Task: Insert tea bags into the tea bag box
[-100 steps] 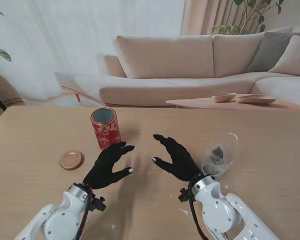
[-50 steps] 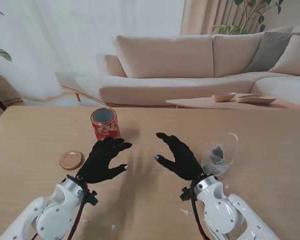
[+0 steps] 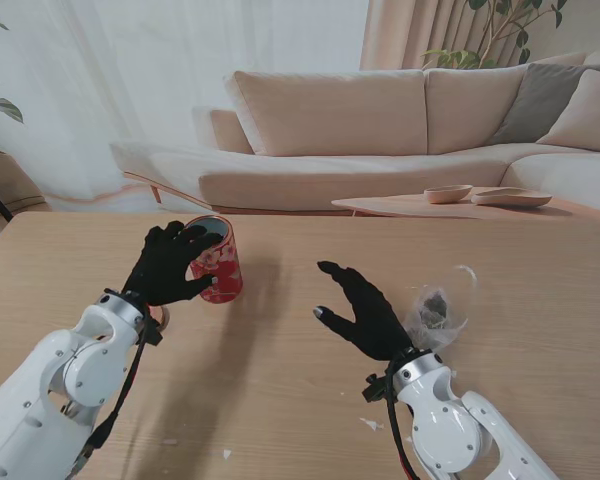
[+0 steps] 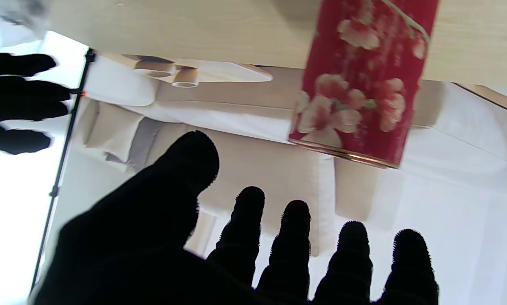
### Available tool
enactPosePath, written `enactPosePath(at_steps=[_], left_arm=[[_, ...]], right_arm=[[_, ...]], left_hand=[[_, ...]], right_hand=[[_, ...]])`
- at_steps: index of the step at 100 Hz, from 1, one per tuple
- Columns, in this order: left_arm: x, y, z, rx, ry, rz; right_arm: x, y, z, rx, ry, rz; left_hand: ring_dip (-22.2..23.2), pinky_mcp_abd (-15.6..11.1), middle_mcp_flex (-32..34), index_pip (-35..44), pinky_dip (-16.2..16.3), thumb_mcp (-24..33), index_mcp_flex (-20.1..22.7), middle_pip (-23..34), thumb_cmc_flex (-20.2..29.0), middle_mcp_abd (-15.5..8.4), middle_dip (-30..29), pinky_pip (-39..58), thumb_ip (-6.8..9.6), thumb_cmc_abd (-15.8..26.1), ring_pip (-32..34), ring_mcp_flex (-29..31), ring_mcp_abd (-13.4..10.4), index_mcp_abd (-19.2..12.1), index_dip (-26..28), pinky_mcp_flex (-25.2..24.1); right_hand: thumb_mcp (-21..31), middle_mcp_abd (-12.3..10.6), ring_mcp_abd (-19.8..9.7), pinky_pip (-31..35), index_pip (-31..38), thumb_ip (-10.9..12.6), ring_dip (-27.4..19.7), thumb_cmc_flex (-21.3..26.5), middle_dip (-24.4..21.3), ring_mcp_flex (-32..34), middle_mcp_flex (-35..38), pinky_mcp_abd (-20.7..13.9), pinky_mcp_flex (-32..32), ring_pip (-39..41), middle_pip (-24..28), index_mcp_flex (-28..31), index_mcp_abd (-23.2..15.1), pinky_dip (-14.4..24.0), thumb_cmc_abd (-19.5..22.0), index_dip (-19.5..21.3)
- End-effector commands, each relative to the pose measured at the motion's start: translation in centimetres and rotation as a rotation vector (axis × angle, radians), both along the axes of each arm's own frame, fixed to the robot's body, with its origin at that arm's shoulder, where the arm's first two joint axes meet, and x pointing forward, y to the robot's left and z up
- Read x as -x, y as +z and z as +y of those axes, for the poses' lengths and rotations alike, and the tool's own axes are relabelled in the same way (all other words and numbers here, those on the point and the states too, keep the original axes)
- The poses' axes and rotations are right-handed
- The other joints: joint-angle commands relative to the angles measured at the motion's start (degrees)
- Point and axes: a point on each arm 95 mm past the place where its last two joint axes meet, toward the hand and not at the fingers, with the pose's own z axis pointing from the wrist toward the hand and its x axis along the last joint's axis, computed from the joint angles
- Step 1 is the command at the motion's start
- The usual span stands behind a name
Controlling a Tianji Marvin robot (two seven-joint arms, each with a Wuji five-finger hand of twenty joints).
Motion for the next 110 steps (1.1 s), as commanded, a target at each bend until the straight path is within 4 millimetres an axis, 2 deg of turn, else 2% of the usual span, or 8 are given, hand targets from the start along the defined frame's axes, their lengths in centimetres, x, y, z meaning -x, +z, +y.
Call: enactPosePath(at_steps=[1, 27, 40, 55, 64, 69, 78, 110], left_arm=[[-1.1, 0.5, 0.3, -0.032, 0.020, 0.002], [-4.5, 0.0, 0.2, -0.116, 0.079, 0.025], [-5.7, -0.4, -0.1, -0.141, 0.105, 0.030], [-6.7, -1.2, -0.2, -0.166, 0.138, 0.060], [-7.0, -1.7, -0.2, -0.167, 0.154, 0.068], [-7.1, -1.9, -0.3, -0.161, 0.159, 0.068], [-7.1, -2.0, -0.4, -0.137, 0.156, 0.046], [-4.0, 0.2, -1.3, -0.087, 0.032, 0.018]], right_arm=[[0.3, 0.1, 0.4, -0.013, 0.012, 0.004], [0.4, 0.3, 0.3, -0.024, 0.007, -0.003], [0.5, 0.3, 0.3, -0.027, 0.006, -0.004], [0.5, 0.4, 0.3, -0.030, 0.005, -0.006], [0.5, 0.4, 0.2, -0.031, 0.003, -0.006], [0.5, 0.4, 0.3, -0.032, 0.003, -0.005], [0.5, 0.4, 0.3, -0.034, 0.002, -0.004], [0.6, 0.4, 0.4, -0.032, 0.005, -0.002]], left_hand=[[1.02, 0.01, -1.44, 0.43, 1.19, 1.53, -0.85, 0.82, 0.44, -0.18, 0.93, 1.37, 0.95, -0.61, 0.40, -0.08, -0.05, -0.58, 0.65, -1.17], [2.10, -0.87, -3.47, 0.28, 2.56, 1.88, -4.27, 0.25, 0.46, -1.57, 1.17, 1.11, 1.03, -0.46, 0.57, -0.49, -0.80, -1.30, 0.96, -1.01], [5.05, -1.12, -3.51, 0.87, 4.32, 3.62, -3.53, 1.83, 0.54, -1.25, 4.31, 1.25, 0.86, -0.93, 1.07, -0.35, -1.15, 0.96, 0.98, -0.86], [7.59, -1.78, -3.95, 3.10, 5.61, 6.59, 3.71, 3.17, 2.89, -0.92, 9.24, 1.27, 0.90, -1.12, 1.16, -0.52, -1.97, 5.69, 2.26, -0.72], [9.29, -1.99, -3.83, 12.26, 6.48, 7.80, 10.34, 3.52, 7.03, -0.92, 11.43, 1.36, 0.45, -1.42, 1.17, -0.28, -1.95, 6.89, 10.33, -0.49], [10.24, -2.09, -3.63, 20.27, 7.07, 3.78, 13.20, 5.07, 15.05, -0.88, 12.13, 1.46, -3.18, -4.61, 1.20, 0.00, -1.85, 6.13, 19.36, -0.31], [11.77, -1.86, -2.01, 33.93, 8.08, -0.55, 17.53, 9.81, 23.22, -0.55, 12.67, 1.90, -3.08, -5.51, 1.58, 1.42, -0.92, 4.77, 23.69, 0.27], [12.45, -1.12, 1.90, 38.00, 8.67, 0.11, 21.23, 11.29, 23.98, 0.77, 11.61, 2.27, -3.06, -5.91, 1.93, 2.96, 0.00, 3.74, 25.83, 0.98]], right_hand=[[-1.19, -1.60, -1.27, -1.42, -1.05, -2.23, 0.20, 1.27, 0.52, -0.82, -1.57, -2.01, -0.24, 0.55, 0.74, 0.51, -1.96, 0.13, 2.20, 0.64], [-0.75, -1.47, -1.12, -1.21, -0.94, -2.22, 0.11, 1.38, 0.77, -0.78, -1.58, -1.88, 0.08, 0.93, 1.31, 0.67, -1.82, 0.24, 2.08, 0.98], [-0.49, -1.45, -1.10, -1.08, -0.83, -2.23, 0.09, 1.38, 0.88, -0.73, -1.60, -1.83, 0.27, 1.11, 1.58, 0.74, -1.74, 0.30, 1.95, 1.13], [-0.17, -1.33, -1.09, -0.98, -0.67, -2.24, 0.05, 1.33, 0.97, -0.72, -1.60, -1.77, 0.38, 1.27, 1.83, 0.82, -1.56, 0.36, 1.87, 1.28], [0.05, -1.31, -1.07, -0.90, -0.53, -2.25, 0.03, 1.33, 1.03, -0.73, -1.59, -1.75, 0.49, 1.36, 1.98, 0.87, -1.45, 0.39, 1.82, 1.38], [0.14, -1.25, -1.06, -0.88, -0.43, -2.26, 0.03, 1.29, 1.06, -0.72, -1.62, -1.74, 0.49, 1.42, 2.05, 0.90, -1.40, 0.40, 1.79, 1.43], [0.36, -1.16, -1.13, -0.82, -0.25, -2.28, 0.01, 1.28, 1.10, -0.66, -1.60, -1.74, 0.58, 1.51, 2.18, 0.95, -1.20, 0.43, 1.77, 1.52], [1.06, -1.10, -1.12, -0.68, 0.46, -2.36, -0.11, 0.98, 1.15, -0.71, -1.67, -1.74, 0.63, 1.60, 2.38, 0.74, -0.91, 0.50, 1.70, 1.81]])
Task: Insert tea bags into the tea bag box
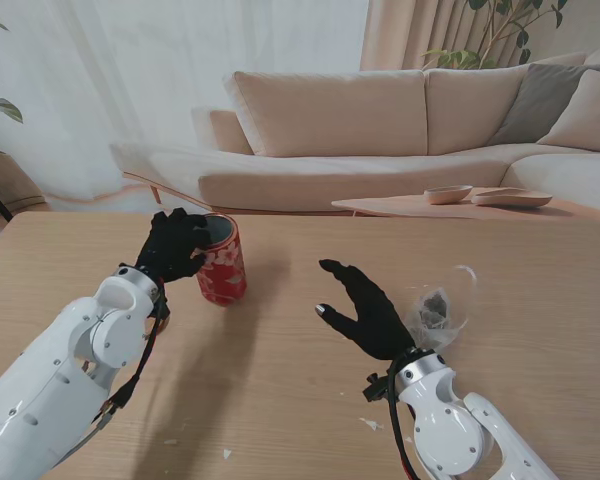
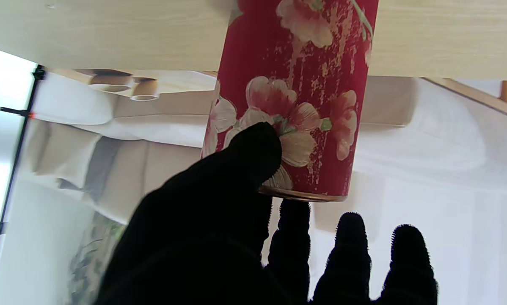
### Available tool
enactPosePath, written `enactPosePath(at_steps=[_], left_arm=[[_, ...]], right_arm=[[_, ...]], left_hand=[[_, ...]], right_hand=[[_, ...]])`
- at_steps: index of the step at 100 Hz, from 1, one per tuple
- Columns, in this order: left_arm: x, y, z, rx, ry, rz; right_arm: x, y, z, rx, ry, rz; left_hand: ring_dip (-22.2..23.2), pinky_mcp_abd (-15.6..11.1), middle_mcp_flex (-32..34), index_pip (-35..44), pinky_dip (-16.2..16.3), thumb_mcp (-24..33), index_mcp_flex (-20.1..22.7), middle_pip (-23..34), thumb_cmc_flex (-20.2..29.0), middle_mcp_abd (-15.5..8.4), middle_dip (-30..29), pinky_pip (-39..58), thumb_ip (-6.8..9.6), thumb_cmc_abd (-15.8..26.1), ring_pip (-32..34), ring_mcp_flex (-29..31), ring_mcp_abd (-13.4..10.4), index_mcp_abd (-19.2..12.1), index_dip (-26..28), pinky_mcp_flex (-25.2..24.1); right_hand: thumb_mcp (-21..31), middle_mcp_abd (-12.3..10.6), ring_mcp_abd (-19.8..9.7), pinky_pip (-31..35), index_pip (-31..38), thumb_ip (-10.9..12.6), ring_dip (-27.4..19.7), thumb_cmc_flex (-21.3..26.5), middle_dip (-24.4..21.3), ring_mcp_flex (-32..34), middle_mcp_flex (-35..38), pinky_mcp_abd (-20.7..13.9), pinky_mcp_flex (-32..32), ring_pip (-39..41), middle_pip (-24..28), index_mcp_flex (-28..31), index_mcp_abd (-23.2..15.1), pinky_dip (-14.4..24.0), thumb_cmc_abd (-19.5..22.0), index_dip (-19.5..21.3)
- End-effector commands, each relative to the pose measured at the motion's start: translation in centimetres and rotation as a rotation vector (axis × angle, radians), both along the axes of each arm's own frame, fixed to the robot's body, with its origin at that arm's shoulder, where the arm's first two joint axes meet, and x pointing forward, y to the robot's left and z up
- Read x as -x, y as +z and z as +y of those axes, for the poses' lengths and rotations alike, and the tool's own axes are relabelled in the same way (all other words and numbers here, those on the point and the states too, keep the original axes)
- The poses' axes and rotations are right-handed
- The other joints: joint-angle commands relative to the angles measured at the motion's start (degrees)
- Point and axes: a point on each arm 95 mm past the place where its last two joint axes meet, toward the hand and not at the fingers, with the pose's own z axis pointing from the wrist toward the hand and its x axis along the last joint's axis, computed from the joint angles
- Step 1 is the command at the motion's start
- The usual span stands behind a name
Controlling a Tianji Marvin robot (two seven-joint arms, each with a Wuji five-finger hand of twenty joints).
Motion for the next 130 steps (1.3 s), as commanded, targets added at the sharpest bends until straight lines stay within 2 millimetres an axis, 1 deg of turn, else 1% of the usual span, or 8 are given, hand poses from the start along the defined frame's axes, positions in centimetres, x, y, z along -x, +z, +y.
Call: enactPosePath(at_steps=[1, 34, 60, 71, 78, 89, 102, 130], left_arm=[[0.9, 0.3, -0.8, 0.002, -0.038, -0.008], [6.2, -0.7, -2.0, -0.014, -0.139, 0.030], [8.0, -1.8, -1.7, -0.062, -0.157, 0.041], [8.1, -2.0, -1.6, -0.074, -0.149, 0.067], [8.2, -2.1, -1.5, -0.081, -0.151, 0.075], [8.2, -1.8, -1.4, -0.102, -0.167, 0.078], [8.0, -1.3, -1.4, -0.104, -0.183, 0.067], [8.4, 0.8, -1.2, 0.005, -0.211, 0.017]], right_arm=[[0.3, -0.1, 0.5, -0.007, 0.013, 0.010], [0.5, 0.1, 0.5, -0.013, 0.011, 0.001], [0.6, 0.1, 0.5, -0.014, 0.012, -0.003], [0.6, 0.1, 0.6, -0.014, 0.013, -0.004], [0.6, 0.1, 0.6, -0.014, 0.012, -0.004], [0.6, 0.2, 0.5, -0.015, 0.011, -0.005], [0.7, 0.2, 0.5, -0.015, 0.010, -0.006], [0.6, 0.2, 0.4, -0.005, 0.006, -0.004]], left_hand=[[1.37, -0.86, 0.64, 3.37, 1.27, 0.36, 2.97, 0.29, 3.85, 0.81, -0.45, 0.99, -1.45, 0.18, 0.23, 0.94, 0.69, -1.12, 1.15, 0.11], [1.37, 0.09, 2.61, 2.71, 1.30, 3.34, 4.27, 0.03, 2.32, 1.95, -1.43, 0.87, -1.78, -1.28, 0.14, 1.98, 1.33, -0.91, 2.00, 1.06], [1.32, 0.22, 2.87, 1.02, 1.23, 3.38, 4.25, -0.10, 1.27, 1.78, -1.58, 0.76, -2.10, -1.47, 0.14, 2.26, 1.32, -2.21, 1.11, 1.33], [0.71, -0.95, -0.94, -12.08, 0.63, 5.70, -2.19, -1.25, -4.28, 0.74, -2.28, 0.22, -1.45, -1.64, -0.27, 0.20, 0.33, -2.58, -5.21, 0.15], [-0.20, -1.42, -3.57, -22.89, 0.03, 10.85, -7.05, -3.17, -12.75, -0.32, -3.71, -0.12, 1.99, 1.17, -0.67, -1.22, -0.24, -3.59, -11.89, -0.71], [-2.83, -2.28, -5.01, -31.31, -1.49, 9.70, -16.25, -10.49, -16.74, -2.05, -7.99, -0.99, 1.72, 0.30, -1.60, -3.85, -1.59, -5.13, -19.20, -1.60], [-8.65, -2.89, -6.82, -34.87, -7.40, 7.79, -23.33, -17.41, -18.93, -4.34, -8.79, -3.58, 1.64, 0.65, -2.81, -4.67, -2.78, -7.45, -23.12, -0.75], [-17.04, -2.52, -7.43, -34.45, -15.08, 5.32, -23.77, -19.80, -20.86, -5.34, -7.70, -6.08, 1.48, 2.78, -3.92, -4.24, -3.10, -7.28, -23.86, -0.19]], right_hand=[[0.86, -1.10, -1.10, -0.68, 0.36, -2.37, -0.11, 0.96, 0.23, -0.72, -1.68, -1.74, -0.08, 0.32, 1.21, -0.39, -0.91, 0.50, 1.70, 0.98], [1.35, -1.02, -1.09, -0.61, 0.96, -2.43, -0.16, 0.77, 0.26, -0.69, -1.63, -1.72, -0.07, 0.40, 1.37, -0.50, -0.81, 0.53, 1.58, 1.07], [1.63, -1.04, -1.08, -0.58, 1.46, -2.49, -0.19, 0.64, 0.33, -0.66, -1.64, -1.72, -0.05, 0.48, 1.54, -0.71, -0.77, 0.54, 1.53, 1.04], [1.69, -1.03, -1.07, -0.57, 1.62, -2.50, -0.19, 0.59, 0.34, -0.67, -1.64, -1.71, -0.03, 0.51, 1.59, -0.75, -0.76, 0.54, 1.47, 1.00], [1.73, -1.04, -1.02, -0.55, 1.70, -2.51, -0.19, 0.58, 0.35, -0.69, -1.65, -1.67, 0.00, 0.53, 1.61, -0.79, -0.80, 0.54, 1.45, 0.97], [1.79, -0.99, -0.96, -0.48, 1.86, -2.53, -0.15, 0.53, 0.36, -0.57, -1.68, -1.59, 0.13, 0.68, 1.65, -0.81, -0.83, 0.56, 1.44, 0.91], [1.88, -1.04, -0.95, -0.40, 2.02, -2.53, -0.07, 0.56, 0.45, -0.53, -1.54, -1.55, 0.22, 0.88, 1.86, -0.87, -0.78, 0.60, 1.35, 0.83], [2.01, -1.07, -0.29, 0.85, 2.77, -2.58, 0.87, 0.38, 1.30, -0.13, -1.41, -0.28, 1.13, 2.82, 3.69, -0.64, -0.68, 1.43, 1.12, 0.53]])
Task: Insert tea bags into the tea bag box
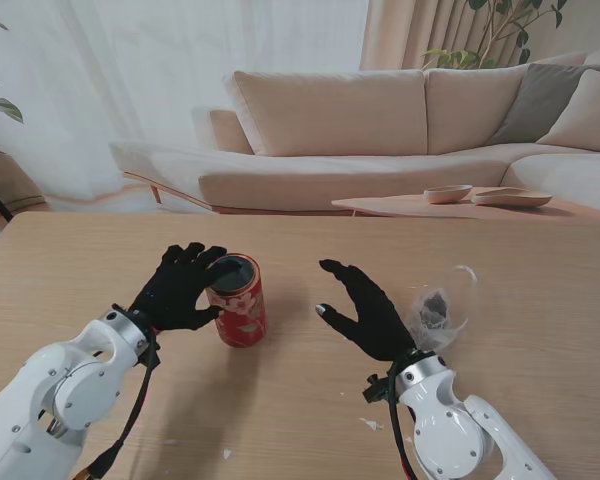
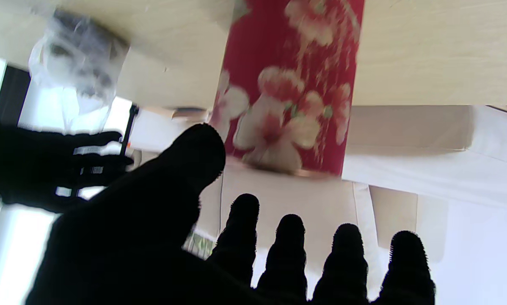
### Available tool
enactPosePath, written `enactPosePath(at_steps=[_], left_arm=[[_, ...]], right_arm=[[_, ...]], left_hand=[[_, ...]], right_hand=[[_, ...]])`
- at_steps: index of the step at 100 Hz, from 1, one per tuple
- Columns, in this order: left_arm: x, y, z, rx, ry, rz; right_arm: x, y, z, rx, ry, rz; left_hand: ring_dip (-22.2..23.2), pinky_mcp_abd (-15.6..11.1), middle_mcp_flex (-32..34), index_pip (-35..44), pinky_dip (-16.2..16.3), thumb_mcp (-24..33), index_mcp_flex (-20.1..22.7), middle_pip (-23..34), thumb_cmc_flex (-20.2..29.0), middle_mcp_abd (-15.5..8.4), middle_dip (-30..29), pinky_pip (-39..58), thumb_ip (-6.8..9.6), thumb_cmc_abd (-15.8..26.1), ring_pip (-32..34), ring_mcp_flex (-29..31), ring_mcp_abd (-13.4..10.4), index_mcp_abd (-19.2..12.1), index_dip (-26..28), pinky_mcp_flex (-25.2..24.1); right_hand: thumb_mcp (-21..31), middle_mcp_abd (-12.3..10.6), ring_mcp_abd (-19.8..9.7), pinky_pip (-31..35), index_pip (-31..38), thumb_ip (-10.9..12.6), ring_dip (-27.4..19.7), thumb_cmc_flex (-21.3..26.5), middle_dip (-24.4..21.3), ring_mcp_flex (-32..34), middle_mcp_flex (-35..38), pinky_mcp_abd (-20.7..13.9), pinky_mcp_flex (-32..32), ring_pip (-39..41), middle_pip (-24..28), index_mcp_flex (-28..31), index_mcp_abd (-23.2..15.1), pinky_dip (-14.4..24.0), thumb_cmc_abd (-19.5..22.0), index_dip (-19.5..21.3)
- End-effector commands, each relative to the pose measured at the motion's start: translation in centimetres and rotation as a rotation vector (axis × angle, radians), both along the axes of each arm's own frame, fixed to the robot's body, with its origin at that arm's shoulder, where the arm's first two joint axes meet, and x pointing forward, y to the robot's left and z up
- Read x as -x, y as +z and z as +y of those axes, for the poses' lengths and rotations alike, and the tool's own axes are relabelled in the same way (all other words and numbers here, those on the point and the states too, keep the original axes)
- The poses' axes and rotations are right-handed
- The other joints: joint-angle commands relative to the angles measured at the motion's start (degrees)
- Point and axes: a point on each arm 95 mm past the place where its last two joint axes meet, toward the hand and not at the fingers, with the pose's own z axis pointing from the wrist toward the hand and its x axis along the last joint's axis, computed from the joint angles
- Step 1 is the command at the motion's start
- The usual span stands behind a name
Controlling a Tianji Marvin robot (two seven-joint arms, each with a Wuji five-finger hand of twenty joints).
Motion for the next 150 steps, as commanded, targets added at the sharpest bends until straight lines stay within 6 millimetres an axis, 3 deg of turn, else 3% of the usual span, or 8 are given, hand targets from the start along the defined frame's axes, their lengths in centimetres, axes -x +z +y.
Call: enactPosePath(at_steps=[1, 17, 26, 39, 70, 91, 132, 150], left_arm=[[0.6, 1.0, -0.3, 0.041, -0.010, -0.020], [2.0, 0.9, -0.1, 0.185, 0.002, -0.038], [2.7, 0.4, 0.1, 0.253, 0.009, -0.043], [4.0, -0.2, 0.8, 0.316, 0.032, -0.043], [6.1, -1.5, 1.7, 0.433, 0.056, -0.025], [6.7, -1.8, 1.4, 0.449, 0.038, -0.014], [6.9, -2.3, 1.0, 0.437, 0.033, 0.019], [6.9, -2.4, 1.0, 0.426, 0.030, 0.019]], right_arm=[[0.3, 0.0, 0.4, 0.003, 0.010, 0.009], [0.6, 0.8, 0.1, 0.029, -0.017, -0.003], [0.9, 1.9, -0.4, 0.064, -0.043, -0.017], [1.8, 3.7, -1.7, 0.137, -0.081, -0.047], [4.1, 6.5, -5.4, 0.281, -0.214, -0.093], [5.2, 7.3, -8.1, 0.373, -0.313, -0.102], [3.6, 5.6, -13.5, 0.487, -0.498, 0.048], [2.0, 4.4, -15.1, 0.491, -0.551, 0.114]], left_hand=[[-2.53, -1.04, -1.45, -0.50, -2.62, -1.68, -0.71, -1.41, -0.62, -2.15, 0.13, -2.97, 1.39, 1.87, -1.70, -1.65, -0.87, -0.21, -1.02, 0.04], [-5.69, 0.13, -0.09, -1.05, -7.18, -2.76, 3.94, 1.25, -0.92, -0.75, -2.85, -3.73, 1.23, 2.58, -1.25, -1.84, -0.04, 0.01, -2.16, 0.09], [-3.35, 0.96, 1.67, -1.05, -6.87, -2.68, 7.15, 4.76, -0.57, 0.55, -3.58, -2.70, 1.23, 2.62, -0.18, -2.18, 1.05, 0.63, -2.47, -0.26], [-2.15, 1.43, 2.39, -1.62, -6.66, -3.19, 7.98, 5.88, -0.34, 1.44, -4.46, -2.44, 1.21, 3.30, -0.05, -1.96, 1.51, 1.42, -2.77, -0.44], [-1.92, 2.47, 5.73, -2.86, -7.42, -5.18, 11.22, 5.25, 0.52, 3.63, -6.87, -3.10, 1.51, 4.98, -0.60, -0.60, 2.88, 1.60, -3.27, -0.51], [-2.19, 2.45, 6.27, -3.29, -7.82, -5.71, 11.62, 4.65, 0.88, 3.61, -7.48, -3.28, 1.67, 5.15, -0.69, -0.53, 2.82, 0.94, -3.31, -0.43], [-2.39, 2.37, 6.63, -3.04, -8.64, -5.72, 12.39, 4.74, 1.22, 3.74, -7.07, -3.61, 1.72, 4.93, -0.70, -0.86, 2.61, 0.62, -2.84, -0.32], [-2.41, 2.37, 6.62, -2.92, -8.83, -5.69, 12.57, 4.76, 1.30, 3.86, -6.92, -3.61, 1.73, 4.95, -0.66, -0.82, 2.62, 0.38, -2.65, -0.30]], right_hand=[[0.99, -1.06, -0.19, 0.92, 0.55, -2.58, 0.89, 0.36, 0.62, -0.06, -1.37, -0.30, 0.43, 1.08, 1.87, -0.62, -0.66, 1.48, 1.12, 0.49], [1.55, -0.64, 1.99, 3.23, 4.91, -2.56, 4.12, 0.48, 3.40, 0.36, -1.54, 1.38, 2.39, 8.36, 8.73, 0.45, 0.22, 2.99, 0.44, 0.44], [2.88, -0.29, 2.83, 4.93, 7.63, -2.32, 6.11, 1.29, 4.80, 0.52, -1.49, 1.93, 3.95, 13.39, 12.65, 1.44, 0.79, 3.98, -0.43, 0.03], [6.38, 0.03, 3.11, 7.43, 10.45, -1.90, 7.88, 2.05, 5.75, 0.55, 0.42, 2.24, 5.66, 18.40, 15.50, 2.43, 1.21, 4.94, -1.89, -0.52], [14.01, -0.10, 3.01, 10.01, 11.78, -1.26, 7.83, 3.37, 5.86, 0.64, 0.48, 2.14, 6.52, 19.54, 16.03, 2.31, 1.27, 4.86, -4.78, -1.54], [24.36, -0.24, 2.80, 11.19, 12.12, 2.89, 7.53, 3.52, 5.82, 0.48, -0.05, 2.03, 6.31, 19.12, 16.01, 2.20, 1.21, 3.87, -6.62, -2.32], [17.74, 0.47, 3.02, 12.28, 12.10, -1.78, 7.28, 1.13, 5.23, 0.37, -1.87, 1.80, 5.86, 18.63, 14.79, 1.27, 2.60, 3.45, -6.69, -2.59], [11.57, 1.88, 3.16, 13.27, 11.04, -3.20, 6.49, -0.62, 3.13, 0.33, -2.01, 1.62, 5.29, 16.59, 10.18, -2.62, 5.04, 3.31, -5.77, -2.01]])
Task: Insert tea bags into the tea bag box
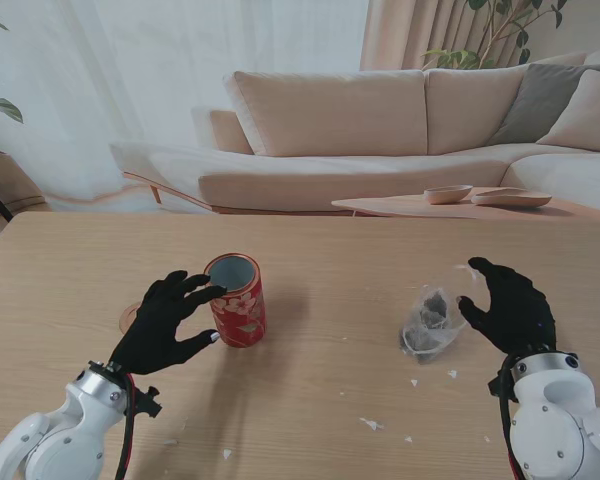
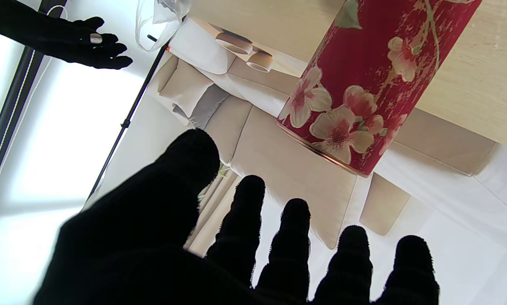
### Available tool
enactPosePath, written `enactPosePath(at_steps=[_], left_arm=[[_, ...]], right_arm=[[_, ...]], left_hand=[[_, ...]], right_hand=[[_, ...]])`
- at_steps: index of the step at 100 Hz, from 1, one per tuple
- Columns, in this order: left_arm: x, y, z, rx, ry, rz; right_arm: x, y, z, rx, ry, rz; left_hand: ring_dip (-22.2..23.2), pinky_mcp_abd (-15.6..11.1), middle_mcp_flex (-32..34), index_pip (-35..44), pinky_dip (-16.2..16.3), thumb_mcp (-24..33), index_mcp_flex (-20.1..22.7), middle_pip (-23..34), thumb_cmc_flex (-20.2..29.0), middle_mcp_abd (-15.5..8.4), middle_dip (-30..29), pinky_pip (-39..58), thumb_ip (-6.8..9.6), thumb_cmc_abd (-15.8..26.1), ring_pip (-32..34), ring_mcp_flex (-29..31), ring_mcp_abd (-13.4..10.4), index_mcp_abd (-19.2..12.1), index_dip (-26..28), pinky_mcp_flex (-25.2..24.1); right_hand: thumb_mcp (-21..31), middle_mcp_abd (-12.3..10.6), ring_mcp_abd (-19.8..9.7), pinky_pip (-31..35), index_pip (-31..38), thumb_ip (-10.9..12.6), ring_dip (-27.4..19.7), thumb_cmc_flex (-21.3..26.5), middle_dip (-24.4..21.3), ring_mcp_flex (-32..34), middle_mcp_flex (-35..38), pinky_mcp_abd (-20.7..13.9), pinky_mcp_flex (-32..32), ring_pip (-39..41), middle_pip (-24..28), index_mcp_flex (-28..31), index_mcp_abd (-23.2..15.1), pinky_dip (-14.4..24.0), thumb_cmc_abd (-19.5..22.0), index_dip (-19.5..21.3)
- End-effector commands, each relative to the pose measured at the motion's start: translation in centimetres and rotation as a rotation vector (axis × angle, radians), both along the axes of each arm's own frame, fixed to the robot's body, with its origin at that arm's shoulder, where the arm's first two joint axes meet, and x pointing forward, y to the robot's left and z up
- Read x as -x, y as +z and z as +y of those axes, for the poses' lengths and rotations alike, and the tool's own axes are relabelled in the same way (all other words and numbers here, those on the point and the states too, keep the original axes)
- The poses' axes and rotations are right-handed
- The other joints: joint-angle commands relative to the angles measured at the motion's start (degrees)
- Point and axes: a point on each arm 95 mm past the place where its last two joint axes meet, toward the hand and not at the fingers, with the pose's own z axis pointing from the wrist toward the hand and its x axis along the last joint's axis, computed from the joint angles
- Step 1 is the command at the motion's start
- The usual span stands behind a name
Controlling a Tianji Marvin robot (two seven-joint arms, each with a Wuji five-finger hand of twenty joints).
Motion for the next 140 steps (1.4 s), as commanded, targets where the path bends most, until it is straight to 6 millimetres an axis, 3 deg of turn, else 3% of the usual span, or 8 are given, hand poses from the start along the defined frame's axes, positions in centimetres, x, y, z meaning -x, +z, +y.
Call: enactPosePath(at_steps=[1, 27, 47, 70, 75, 89, 107, 140], left_arm=[[0.1, 0.0, -0.3, -0.011, -0.011, 0.009], [0.0, 0.1, -0.2, -0.026, -0.015, 0.006], [0.1, 0.1, -0.2, -0.034, -0.016, -0.001], [0.2, 0.2, -0.2, -0.035, -0.017, 0.000], [0.2, 0.2, -0.2, -0.035, -0.017, 0.000], [0.2, 0.2, -0.2, -0.034, -0.019, 0.001], [0.3, 0.1, -0.2, -0.029, -0.015, 0.002], [0.6, 0.3, -0.5, -0.006, -0.038, -0.004]], right_arm=[[-0.5, -0.7, -0.6, -0.005, -0.022, 0.031], [-3.3, -2.2, -2.3, -0.030, -0.084, 0.091], [-5.8, -3.5, -2.9, -0.126, -0.096, 0.141], [-7.9, -4.1, -2.5, -0.315, -0.118, 0.112], [-8.2, -4.1, -2.4, -0.355, -0.112, 0.107], [-8.5, -3.8, -2.1, -0.433, -0.096, 0.117], [-8.7, -3.1, -1.3, -0.532, -0.071, 0.086], [-8.3, 0.0, 2.6, -0.750, 0.033, 0.006]], left_hand=[[0.63, 0.48, 0.15, -0.85, -0.62, -0.39, 1.24, -0.83, 1.02, 0.87, -0.49, -2.11, 1.73, 1.08, -0.01, -0.85, -0.29, -1.21, -0.06, -0.35], [0.60, 0.43, -0.07, -0.81, -0.86, -0.38, 0.97, -0.82, 1.03, 0.75, -0.34, -2.12, 1.73, 1.06, -0.02, -0.95, -0.37, -1.50, 0.10, -0.34], [0.59, 0.48, 0.14, -0.55, -1.01, -0.28, 1.31, -0.75, 1.10, 0.76, -0.28, -2.10, 1.72, 1.00, 0.00, -0.90, -0.27, -1.83, 0.27, -0.34], [0.54, 0.46, 0.26, -0.49, -1.13, -0.26, 1.39, -0.84, 1.06, 0.85, -0.32, -2.06, 1.68, 0.99, -0.02, -0.87, -0.28, -2.15, 0.37, -0.35], [0.53, 0.46, 0.32, -0.47, -1.16, -0.24, 1.44, -0.85, 1.09, 0.86, -0.33, -2.06, 1.68, 0.96, -0.02, -0.88, -0.29, -2.05, 0.38, -0.35], [0.52, 0.46, 0.39, -0.49, -1.22, -0.26, 1.38, -0.90, 1.08, 0.78, -0.34, -2.04, 1.67, 1.01, 0.01, -0.80, -0.28, -2.29, 0.39, -0.34], [0.50, 0.42, 0.39, -0.43, -1.28, -0.23, 1.38, -0.89, 1.13, 0.82, -0.34, -2.02, 1.67, 1.03, -0.01, -0.87, -0.21, -2.42, 0.42, -0.34], [0.49, 0.48, 0.74, -0.36, -1.36, -0.31, 1.59, -0.91, 1.19, 1.00, -0.37, -1.99, 1.67, 1.26, 0.02, -0.75, -0.13, -2.40, 0.41, -0.36]], right_hand=[[-2.03, 1.08, 0.20, 1.20, -1.28, -2.61, -1.02, -1.94, -1.15, -0.45, -2.10, -0.63, -0.91, -1.47, -3.05, -3.20, 1.99, -0.18, 0.10, -0.07], [-3.70, 1.94, 0.44, 1.86, -13.90, -2.76, -0.82, -2.94, -3.60, -0.42, -1.88, -0.80, -1.43, -3.48, -10.35, -3.40, 3.76, -0.56, -0.30, 1.14], [0.08, 1.23, 0.35, 2.45, -9.46, -3.00, -0.27, -2.23, -0.05, -0.25, -1.69, -0.80, -0.56, -0.69, -2.08, -1.19, 3.48, -1.10, -2.04, 8.56], [13.70, 1.69, 1.13, 7.98, 16.09, -4.79, 2.51, -0.58, 4.01, 5.23, 13.12, 0.34, 2.61, 5.87, 7.85, 22.79, -1.31, -5.11, -7.95, 3.46], [14.72, 2.01, 1.22, 11.50, 27.43, -9.85, 3.12, 2.14, 4.87, 7.33, 17.41, 0.43, 2.68, 6.51, 8.31, 25.32, -3.55, -8.37, -11.32, -3.87], [16.04, 1.80, 1.45, 16.59, 42.44, -12.38, 3.91, 7.88, 5.67, 12.28, 25.28, 0.39, 3.48, 7.92, 10.15, 34.03, -8.13, -10.73, -14.58, -7.29], [17.07, 2.25, 2.17, 24.13, 45.94, -13.09, 5.40, 9.97, 7.15, 19.23, 32.40, 1.18, 5.27, 10.75, 13.92, 36.71, -2.33, -14.11, -13.90, -2.78], [9.81, 11.55, 9.08, 41.44, 51.83, -11.06, 15.68, 13.37, 18.25, 26.04, 30.85, 6.05, 8.78, 33.49, 36.54, 34.03, 9.40, -7.33, -2.48, 15.41]])
